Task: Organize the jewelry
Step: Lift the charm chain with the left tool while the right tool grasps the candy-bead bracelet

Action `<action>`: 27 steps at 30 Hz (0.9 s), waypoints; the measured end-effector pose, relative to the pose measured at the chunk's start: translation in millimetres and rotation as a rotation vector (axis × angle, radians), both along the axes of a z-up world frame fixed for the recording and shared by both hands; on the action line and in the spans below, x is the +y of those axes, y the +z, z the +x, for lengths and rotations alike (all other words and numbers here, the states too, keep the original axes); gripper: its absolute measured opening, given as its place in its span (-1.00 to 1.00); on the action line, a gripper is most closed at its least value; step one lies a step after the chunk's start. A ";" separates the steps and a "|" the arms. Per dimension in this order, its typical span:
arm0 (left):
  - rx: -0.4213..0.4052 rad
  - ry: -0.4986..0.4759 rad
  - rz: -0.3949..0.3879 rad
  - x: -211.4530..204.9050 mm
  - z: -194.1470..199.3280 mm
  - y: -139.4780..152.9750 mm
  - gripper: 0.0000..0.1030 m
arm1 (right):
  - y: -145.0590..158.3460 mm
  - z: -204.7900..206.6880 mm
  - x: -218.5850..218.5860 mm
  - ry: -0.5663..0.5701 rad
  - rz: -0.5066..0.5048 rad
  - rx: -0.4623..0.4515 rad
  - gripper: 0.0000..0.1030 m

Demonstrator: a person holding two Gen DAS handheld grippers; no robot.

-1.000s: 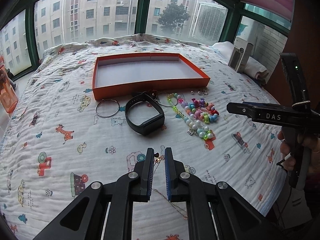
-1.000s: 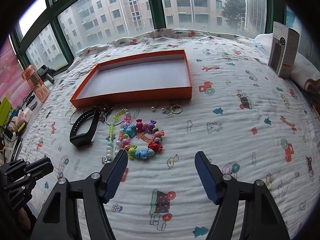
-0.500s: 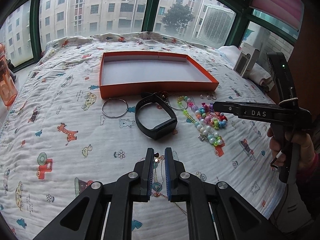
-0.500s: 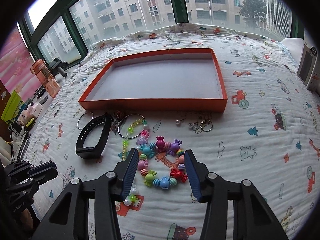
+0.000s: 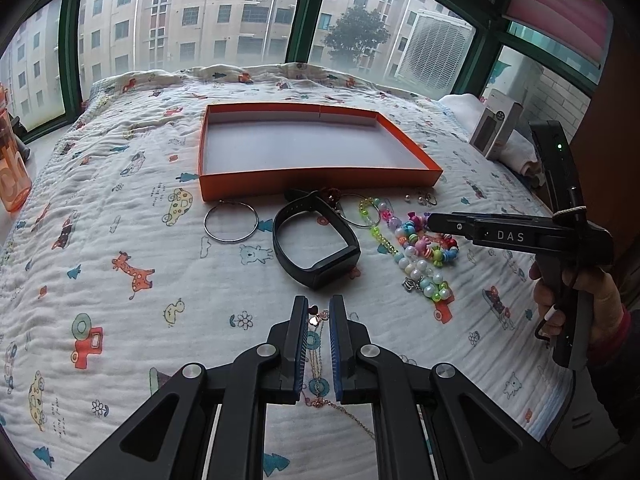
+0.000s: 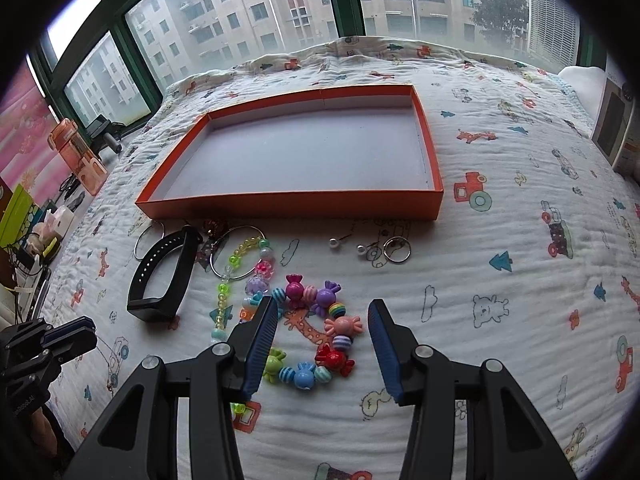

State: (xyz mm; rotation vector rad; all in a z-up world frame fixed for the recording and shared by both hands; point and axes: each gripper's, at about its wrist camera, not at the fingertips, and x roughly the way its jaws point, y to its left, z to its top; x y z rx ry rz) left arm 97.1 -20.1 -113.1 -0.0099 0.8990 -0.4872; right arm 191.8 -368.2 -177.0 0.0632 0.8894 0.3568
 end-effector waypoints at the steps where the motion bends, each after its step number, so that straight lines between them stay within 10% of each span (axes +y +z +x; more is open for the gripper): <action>1: 0.000 0.000 -0.001 -0.1 0.6 0.0 -0.79 | -1.7 0.6 0.2 -0.001 -0.010 0.001 0.01; 15: -0.020 0.009 -0.001 1.0 3.7 8.2 -0.79 | -5.6 -4.3 18.4 0.025 -0.184 -0.055 -0.54; 27: -0.104 0.051 -0.022 19.2 -4.4 51.9 -0.79 | 30.9 -27.0 20.3 0.028 -0.114 -0.133 -0.55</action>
